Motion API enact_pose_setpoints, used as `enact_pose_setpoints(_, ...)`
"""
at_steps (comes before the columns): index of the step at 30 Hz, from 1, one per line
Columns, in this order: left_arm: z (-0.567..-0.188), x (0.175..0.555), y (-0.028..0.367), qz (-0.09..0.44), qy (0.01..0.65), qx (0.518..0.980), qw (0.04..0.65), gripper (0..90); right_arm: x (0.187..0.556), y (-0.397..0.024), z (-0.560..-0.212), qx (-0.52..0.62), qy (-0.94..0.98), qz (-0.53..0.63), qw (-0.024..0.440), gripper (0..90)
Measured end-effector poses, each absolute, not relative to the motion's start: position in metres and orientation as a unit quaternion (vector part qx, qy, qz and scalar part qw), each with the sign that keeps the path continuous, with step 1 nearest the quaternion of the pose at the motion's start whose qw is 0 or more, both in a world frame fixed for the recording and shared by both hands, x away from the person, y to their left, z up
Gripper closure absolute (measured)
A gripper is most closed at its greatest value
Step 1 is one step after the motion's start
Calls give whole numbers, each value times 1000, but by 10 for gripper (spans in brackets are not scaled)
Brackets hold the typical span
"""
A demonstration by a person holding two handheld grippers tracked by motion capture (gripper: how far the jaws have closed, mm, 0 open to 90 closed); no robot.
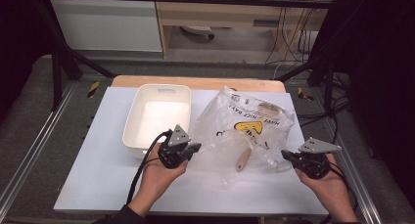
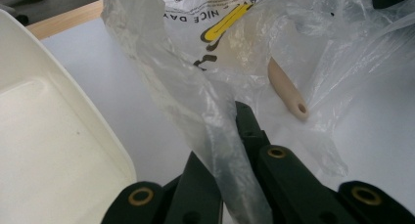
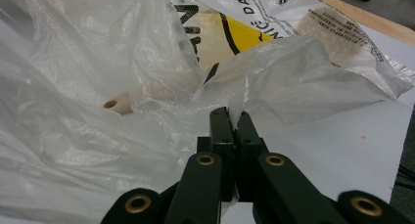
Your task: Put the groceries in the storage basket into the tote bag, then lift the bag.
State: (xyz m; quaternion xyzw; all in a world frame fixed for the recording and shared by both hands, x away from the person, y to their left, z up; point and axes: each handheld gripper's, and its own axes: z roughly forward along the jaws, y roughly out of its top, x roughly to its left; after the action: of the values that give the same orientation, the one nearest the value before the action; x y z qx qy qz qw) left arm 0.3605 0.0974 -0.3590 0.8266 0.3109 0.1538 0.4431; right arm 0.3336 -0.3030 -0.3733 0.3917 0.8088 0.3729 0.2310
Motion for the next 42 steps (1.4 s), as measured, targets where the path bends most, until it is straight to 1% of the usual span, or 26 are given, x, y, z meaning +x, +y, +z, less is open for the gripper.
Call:
enact_pose_setpoints(11, -353, 364, 97, 152, 311, 827, 443, 900, 336, -306, -364, 388, 808, 373, 240, 900)
enact_pose_setpoints(19, -339, 371, 98, 150, 310, 825, 448, 900, 342, -306, -351, 385, 807, 374, 245, 900)
enact_pose_setpoints(30, -323, 387, 105, 139, 322, 819, 454, 900, 356, -308, -334, 380, 807, 381, 245, 900)
enact_pose_setpoints(42, -299, 408, 109, 135, 329, 817, 453, 900, 381, -310, -307, 387, 793, 403, 242, 900)
